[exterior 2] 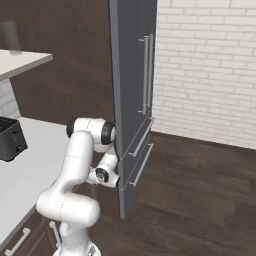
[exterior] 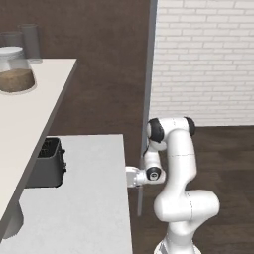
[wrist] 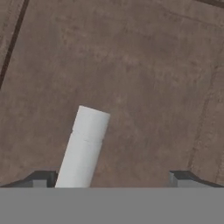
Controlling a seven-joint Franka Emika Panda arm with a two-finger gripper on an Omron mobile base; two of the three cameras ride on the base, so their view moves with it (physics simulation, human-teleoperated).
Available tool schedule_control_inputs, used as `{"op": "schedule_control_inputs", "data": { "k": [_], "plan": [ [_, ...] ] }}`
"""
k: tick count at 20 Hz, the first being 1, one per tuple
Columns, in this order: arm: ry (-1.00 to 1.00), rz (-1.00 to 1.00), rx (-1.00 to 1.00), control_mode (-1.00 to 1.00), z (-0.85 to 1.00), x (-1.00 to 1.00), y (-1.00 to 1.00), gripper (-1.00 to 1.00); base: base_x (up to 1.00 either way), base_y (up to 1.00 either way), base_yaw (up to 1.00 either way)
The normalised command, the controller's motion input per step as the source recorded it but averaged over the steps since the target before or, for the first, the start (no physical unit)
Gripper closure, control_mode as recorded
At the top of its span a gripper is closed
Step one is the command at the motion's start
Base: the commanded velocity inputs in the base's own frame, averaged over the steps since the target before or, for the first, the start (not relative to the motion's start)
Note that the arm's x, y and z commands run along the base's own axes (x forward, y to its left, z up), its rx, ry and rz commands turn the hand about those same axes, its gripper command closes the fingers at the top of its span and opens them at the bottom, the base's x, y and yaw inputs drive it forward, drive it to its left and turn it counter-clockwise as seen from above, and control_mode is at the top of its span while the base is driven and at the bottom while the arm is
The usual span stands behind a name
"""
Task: Take a straw from the drawer in front and place it inside the glass cup on the dining counter.
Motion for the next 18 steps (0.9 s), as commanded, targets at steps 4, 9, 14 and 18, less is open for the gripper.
{"op": "schedule_control_inputs", "data": {
  "k": [4, 9, 14, 18],
  "plan": [
    [0.04, -0.01, -0.02, -1.0, -0.25, 0.27, 0.34, -1.0, 0.0, 0.0, 0.0],
    [0.09, 0.0, -0.03, -1.0, -0.18, 0.21, 0.24, 1.0, 0.0, 0.0, 0.0],
    [0.02, 0.0, -0.05, -1.0, -0.01, 0.01, -0.1, 1.0, 0.0, 0.0, 0.0],
    [0.0, 0.0, -0.03, -1.0, 0.0, 0.0, -0.5, 1.0, 0.0, 0.0, 0.0]
  ]
}}
